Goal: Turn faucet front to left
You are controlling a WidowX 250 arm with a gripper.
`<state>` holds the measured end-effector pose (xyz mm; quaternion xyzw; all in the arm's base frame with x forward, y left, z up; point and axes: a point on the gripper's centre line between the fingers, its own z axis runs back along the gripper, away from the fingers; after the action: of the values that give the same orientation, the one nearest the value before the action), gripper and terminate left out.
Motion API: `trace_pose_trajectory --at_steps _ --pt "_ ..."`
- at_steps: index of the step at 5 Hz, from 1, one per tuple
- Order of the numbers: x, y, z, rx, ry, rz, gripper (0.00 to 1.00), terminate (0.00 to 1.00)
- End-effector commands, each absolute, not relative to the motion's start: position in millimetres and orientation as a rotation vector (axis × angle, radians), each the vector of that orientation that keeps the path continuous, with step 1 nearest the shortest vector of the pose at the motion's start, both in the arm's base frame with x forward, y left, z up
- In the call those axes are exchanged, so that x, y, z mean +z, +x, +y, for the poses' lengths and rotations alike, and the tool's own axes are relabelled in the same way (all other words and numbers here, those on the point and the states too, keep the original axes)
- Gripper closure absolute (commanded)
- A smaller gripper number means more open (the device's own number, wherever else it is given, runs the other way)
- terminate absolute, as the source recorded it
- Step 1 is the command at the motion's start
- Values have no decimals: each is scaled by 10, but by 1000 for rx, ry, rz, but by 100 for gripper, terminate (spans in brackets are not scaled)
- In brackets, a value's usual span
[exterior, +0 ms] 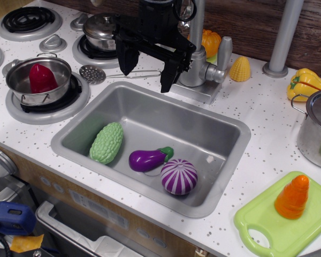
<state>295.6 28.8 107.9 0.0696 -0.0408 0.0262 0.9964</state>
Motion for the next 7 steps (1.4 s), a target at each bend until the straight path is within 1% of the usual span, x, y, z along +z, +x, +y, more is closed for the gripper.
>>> trace_pose_trajectory --at_steps 1,4,5,6,7 --pt "1079 2956 288 52 139 -82 0 0" --pt "1079 2956 288 52 139 -82 0 0" --pt "1230 3042 344 75 162 -164 0 0" --pt "1337 3148 377 91 166 -256 0 0" --pt "1382 3260 357 95 160 -335 0 0"
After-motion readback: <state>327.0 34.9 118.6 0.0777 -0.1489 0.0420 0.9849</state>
